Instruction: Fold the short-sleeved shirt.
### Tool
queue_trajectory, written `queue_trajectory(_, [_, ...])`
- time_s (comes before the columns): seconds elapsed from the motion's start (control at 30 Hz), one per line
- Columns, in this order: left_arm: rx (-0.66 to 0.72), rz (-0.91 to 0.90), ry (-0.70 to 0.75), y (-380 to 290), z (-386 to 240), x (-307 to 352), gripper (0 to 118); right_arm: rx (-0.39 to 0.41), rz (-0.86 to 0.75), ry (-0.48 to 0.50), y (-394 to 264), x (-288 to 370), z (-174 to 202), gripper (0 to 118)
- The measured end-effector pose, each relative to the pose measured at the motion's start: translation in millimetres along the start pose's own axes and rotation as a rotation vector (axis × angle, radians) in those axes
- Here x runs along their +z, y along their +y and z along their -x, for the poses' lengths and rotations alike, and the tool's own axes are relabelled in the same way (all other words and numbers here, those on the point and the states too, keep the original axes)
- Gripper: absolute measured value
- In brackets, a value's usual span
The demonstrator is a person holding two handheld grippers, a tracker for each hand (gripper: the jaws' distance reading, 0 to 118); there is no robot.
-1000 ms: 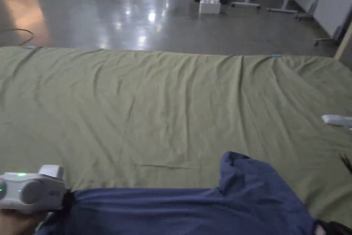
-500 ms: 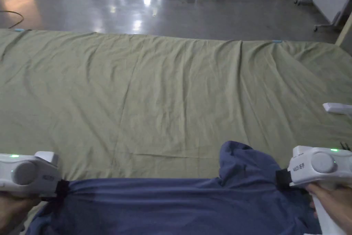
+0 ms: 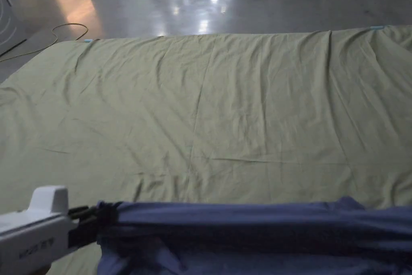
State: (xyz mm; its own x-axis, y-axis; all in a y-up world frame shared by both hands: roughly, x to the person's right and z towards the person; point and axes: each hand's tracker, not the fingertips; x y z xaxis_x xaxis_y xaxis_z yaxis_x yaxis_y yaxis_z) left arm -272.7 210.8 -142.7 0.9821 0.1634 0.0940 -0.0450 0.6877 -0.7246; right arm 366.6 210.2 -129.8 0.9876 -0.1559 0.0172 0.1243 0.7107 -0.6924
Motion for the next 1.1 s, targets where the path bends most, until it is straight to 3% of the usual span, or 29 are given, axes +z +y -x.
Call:
queue_trajectory(0.2, [0.072,0.133,-0.012,-79,4,3,5,-0.060,0.095,-0.057,-68,13,-8,1])
queue_trajectory(0.33, [0.064,0.169,0.004,-90,5,-20,8,0.016,0.163,-0.083,-81,-6,0,1])
queue_trajectory(0.4, [0.062,0.168,0.012,-87,11,-27,32,0.122,0.184,-0.100,-87,-10,3,9])
queue_trajectory(0.43, [0.047,0.122,0.045,-85,11,-26,61,0.166,0.184,-0.107,-86,-10,5,37])
queue_trajectory(0.47, [0.043,0.093,0.102,-82,13,-21,79,0.207,0.177,-0.132,-85,-8,5,58])
queue_trajectory(0.5, [0.047,0.066,0.108,-78,14,-15,88,0.234,0.153,-0.183,-85,-1,6,73])
queue_trajectory(0.6, [0.069,-0.095,0.127,-60,8,22,89,0.195,0.062,-0.219,-72,27,0,77])
queue_trajectory(0.73, [-0.086,-0.367,0.244,-42,-41,83,89,0.176,-0.185,-0.126,-61,76,27,78])
queue_trajectory(0.8, [0.001,-0.505,0.199,-30,-68,109,90,0.201,-0.291,-0.071,-55,94,51,80])
queue_trajectory(0.87, [0.001,-0.630,0.120,-23,-93,129,92,0.217,-0.410,-0.028,-47,107,75,82])
queue_trajectory(1.03, [-0.237,-0.764,0.190,-14,-148,147,91,0.206,-0.553,0.062,-33,115,103,82])
queue_trajectory(1.1, [-0.296,-0.743,0.125,-16,-128,139,90,0.204,-0.590,0.104,-28,117,109,81])
